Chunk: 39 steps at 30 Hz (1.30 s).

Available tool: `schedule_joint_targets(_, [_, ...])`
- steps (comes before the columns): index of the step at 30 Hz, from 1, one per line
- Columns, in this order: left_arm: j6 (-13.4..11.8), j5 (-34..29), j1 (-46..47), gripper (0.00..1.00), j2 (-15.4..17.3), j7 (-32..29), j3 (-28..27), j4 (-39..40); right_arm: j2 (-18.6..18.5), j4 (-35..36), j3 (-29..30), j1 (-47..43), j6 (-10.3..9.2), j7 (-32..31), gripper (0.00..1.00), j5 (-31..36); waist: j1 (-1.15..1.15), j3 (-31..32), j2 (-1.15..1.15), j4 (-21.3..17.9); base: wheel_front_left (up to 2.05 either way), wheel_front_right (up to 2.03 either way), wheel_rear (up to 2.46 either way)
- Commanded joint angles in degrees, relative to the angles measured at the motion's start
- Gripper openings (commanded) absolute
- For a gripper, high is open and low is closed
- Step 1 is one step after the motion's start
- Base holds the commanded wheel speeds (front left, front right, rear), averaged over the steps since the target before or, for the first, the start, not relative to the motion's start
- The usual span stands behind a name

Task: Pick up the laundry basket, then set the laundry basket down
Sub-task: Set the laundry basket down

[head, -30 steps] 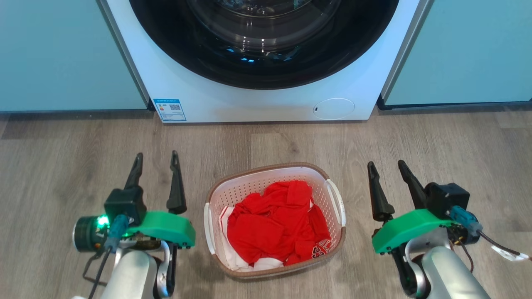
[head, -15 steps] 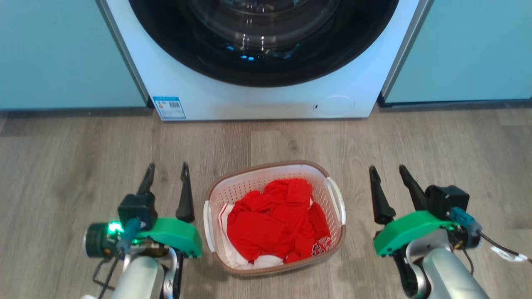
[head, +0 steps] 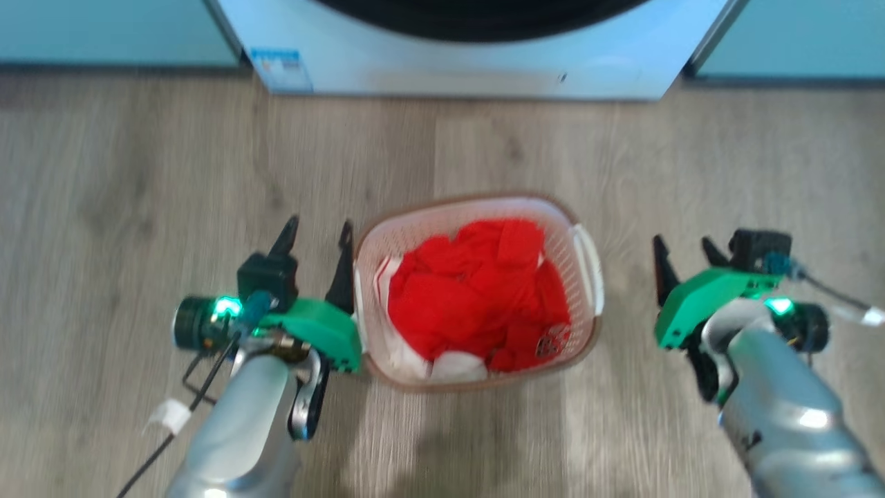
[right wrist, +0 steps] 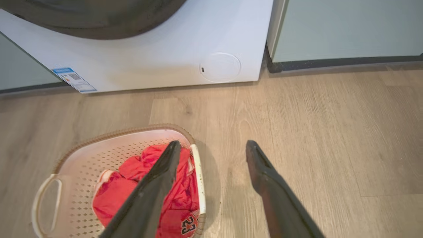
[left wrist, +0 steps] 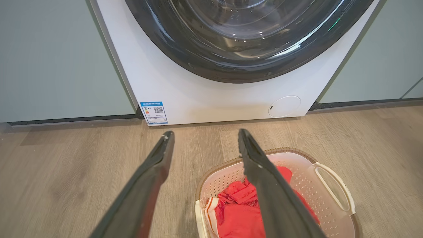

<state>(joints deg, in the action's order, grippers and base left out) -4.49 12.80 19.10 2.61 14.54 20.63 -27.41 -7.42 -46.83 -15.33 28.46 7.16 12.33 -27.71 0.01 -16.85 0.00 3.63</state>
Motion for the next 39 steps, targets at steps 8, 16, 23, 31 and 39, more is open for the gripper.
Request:
schedule_joint_targets(8, [-0.2, 1.5, 7.7, 1.00, 0.3, 0.5, 2.1, 1.5, -1.6, -12.2, -4.2, 12.4, 0.33, -2.2, 1.00, 0.0, -0.01, -13.5, 0.00, 5.4, 0.00, 0.00, 0.00])
schedule_joint_targets(16, [-1.0, 4.5, 11.2, 1.00, 0.3, 0.5, 5.7, 2.9, -2.1, -19.0, -7.7, 19.9, 0.33, -7.1, 1.00, -3.4, -0.01, -19.8, 0.00, 8.8, 0.00, 0.00, 0.00])
schedule_joint_targets(23, [-1.9, 6.0, 12.8, 1.00, 0.3, 0.5, 7.8, 3.9, -4.1, -22.1, -11.7, 23.6, 0.33, -12.0, 1.00, -5.2, -0.01, -23.5, 0.00, 10.6, 0.00, 0.00, 0.00])
schedule_joint_targets(31, [-2.7, 7.7, 14.1, 1.00, 0.3, 0.5, 10.2, 5.4, -5.8, -23.7, -14.1, 26.3, 0.33, -14.8, 1.00, -7.6, -0.01, -27.2, 0.00, 12.7, 0.00, 0.00, 0.00])
schedule_joint_targets(39, [-3.2, 8.6, 14.6, 1.00, 0.3, 0.5, 11.3, 5.9, -6.9, -24.2, -15.6, 27.8, 0.33, -16.3, 1.00, -10.2, -0.01, -28.6, 0.00, 13.7, 0.00, 0.00, 0.00])
